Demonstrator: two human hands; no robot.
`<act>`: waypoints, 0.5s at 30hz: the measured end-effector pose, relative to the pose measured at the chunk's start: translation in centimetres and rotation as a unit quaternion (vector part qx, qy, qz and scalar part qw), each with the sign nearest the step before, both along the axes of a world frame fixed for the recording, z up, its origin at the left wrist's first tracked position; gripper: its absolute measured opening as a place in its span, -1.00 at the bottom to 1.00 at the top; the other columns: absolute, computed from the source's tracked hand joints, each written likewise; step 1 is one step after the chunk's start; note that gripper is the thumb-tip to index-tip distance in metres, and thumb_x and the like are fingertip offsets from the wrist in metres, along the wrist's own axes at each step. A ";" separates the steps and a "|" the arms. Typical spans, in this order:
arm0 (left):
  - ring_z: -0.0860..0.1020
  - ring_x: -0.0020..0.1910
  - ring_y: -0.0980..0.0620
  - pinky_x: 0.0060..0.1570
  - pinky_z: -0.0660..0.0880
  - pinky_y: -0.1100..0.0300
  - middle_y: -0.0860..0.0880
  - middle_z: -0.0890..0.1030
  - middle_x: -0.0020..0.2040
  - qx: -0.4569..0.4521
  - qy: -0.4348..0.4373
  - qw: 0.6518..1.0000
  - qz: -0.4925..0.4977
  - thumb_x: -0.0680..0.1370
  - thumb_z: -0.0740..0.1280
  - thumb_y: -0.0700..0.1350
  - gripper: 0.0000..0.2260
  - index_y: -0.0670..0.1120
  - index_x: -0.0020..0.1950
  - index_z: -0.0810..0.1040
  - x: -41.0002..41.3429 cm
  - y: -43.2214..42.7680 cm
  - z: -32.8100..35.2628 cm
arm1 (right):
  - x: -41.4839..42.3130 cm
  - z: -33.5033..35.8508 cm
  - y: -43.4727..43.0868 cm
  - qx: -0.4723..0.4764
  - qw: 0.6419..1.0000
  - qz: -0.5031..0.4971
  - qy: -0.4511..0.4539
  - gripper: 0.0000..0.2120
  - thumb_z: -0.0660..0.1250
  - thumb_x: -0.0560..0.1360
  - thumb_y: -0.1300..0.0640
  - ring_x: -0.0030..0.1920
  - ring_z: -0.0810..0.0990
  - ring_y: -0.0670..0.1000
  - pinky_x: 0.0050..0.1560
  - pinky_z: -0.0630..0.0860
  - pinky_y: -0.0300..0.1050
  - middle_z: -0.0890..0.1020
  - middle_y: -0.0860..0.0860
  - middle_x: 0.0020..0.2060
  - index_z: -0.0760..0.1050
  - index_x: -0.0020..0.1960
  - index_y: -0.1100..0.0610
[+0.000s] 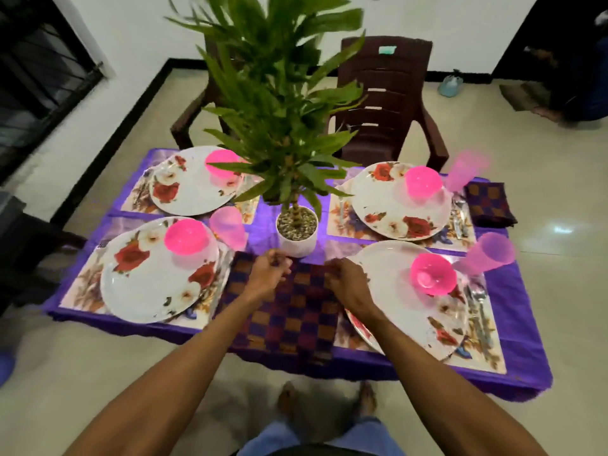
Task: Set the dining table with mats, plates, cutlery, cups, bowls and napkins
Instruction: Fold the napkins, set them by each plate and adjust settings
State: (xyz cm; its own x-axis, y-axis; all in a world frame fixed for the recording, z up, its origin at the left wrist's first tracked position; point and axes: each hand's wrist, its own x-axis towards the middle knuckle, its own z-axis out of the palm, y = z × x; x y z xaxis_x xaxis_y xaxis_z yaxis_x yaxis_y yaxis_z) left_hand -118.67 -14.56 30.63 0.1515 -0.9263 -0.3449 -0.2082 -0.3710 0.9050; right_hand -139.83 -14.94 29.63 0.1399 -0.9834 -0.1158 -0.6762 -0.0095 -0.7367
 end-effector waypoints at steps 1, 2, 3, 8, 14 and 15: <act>0.55 -0.28 0.00 -0.36 0.51 0.23 -0.06 0.60 -0.18 0.009 -0.026 1.000 0.010 0.56 0.34 -0.31 -0.87 -0.11 0.04 0.57 1.6 0.4 -0.5 | 0.8 -0.6 0.1 0.016 1.000 0.010 0.025 -0.68 0.32 0.38 0.13 0.04 0.62 0.22 0.06 0.53 0.09 0.68 0.17 0.01 0.63 0.10 0.20; 0.58 -0.24 -0.04 -0.28 0.55 0.20 -0.06 0.63 -0.16 0.009 -0.060 0.998 0.013 0.53 0.36 -0.26 -0.87 -0.11 0.04 0.60 3.2 0.5 -1.2 | 1.4 -1.1 0.1 0.026 0.997 0.029 0.060 -0.68 0.32 0.37 0.14 0.04 0.59 0.24 0.04 0.51 0.08 0.65 0.18 0.02 0.61 0.10 0.20; 0.62 -0.17 -0.07 -0.14 0.58 0.13 -0.08 0.67 -0.11 0.009 -0.105 0.994 0.004 0.49 0.37 -0.20 -0.83 -0.09 0.06 0.62 4.5 0.6 -1.8 | 1.8 -1.8 0.1 0.025 0.994 0.055 0.096 -0.65 0.31 0.36 0.13 0.05 0.57 0.25 0.02 0.49 0.07 0.62 0.17 0.04 0.58 0.12 0.17; 0.56 0.18 -0.07 0.14 0.40 0.26 -0.12 0.56 0.27 -0.025 -0.279 0.952 -0.123 0.45 0.38 -0.36 -0.55 -0.21 0.35 0.52 8.1 0.4 -2.1 | 2.1 -5.0 0.4 0.006 0.961 0.111 0.252 -0.36 0.37 0.38 0.17 0.35 0.38 0.22 0.34 0.40 0.14 0.41 0.17 0.37 0.33 0.44 0.17; 0.36 0.45 -0.19 0.27 0.44 -0.01 -0.09 0.10 0.62 0.017 -0.391 0.875 -0.285 0.46 0.42 -0.28 -0.21 -0.10 0.62 0.12 10.2 -0.9 -4.0 | 2.2 -5.2 0.7 -0.013 0.936 0.115 0.331 -0.19 0.45 0.38 0.15 0.49 0.23 0.23 0.51 0.19 0.19 0.30 0.17 0.48 0.18 0.55 0.18; 0.37 0.44 -0.21 0.24 0.47 -0.04 -0.12 0.16 0.59 -0.001 -0.400 0.871 -0.285 0.45 0.41 -0.29 -0.24 -0.12 0.60 0.16 10.2 -1.0 -4.2 | 2.3 -5.1 0.7 -0.032 0.937 0.109 0.331 -0.20 0.47 0.36 0.16 0.44 0.28 0.21 0.49 0.26 0.17 0.35 0.16 0.44 0.21 0.53 0.17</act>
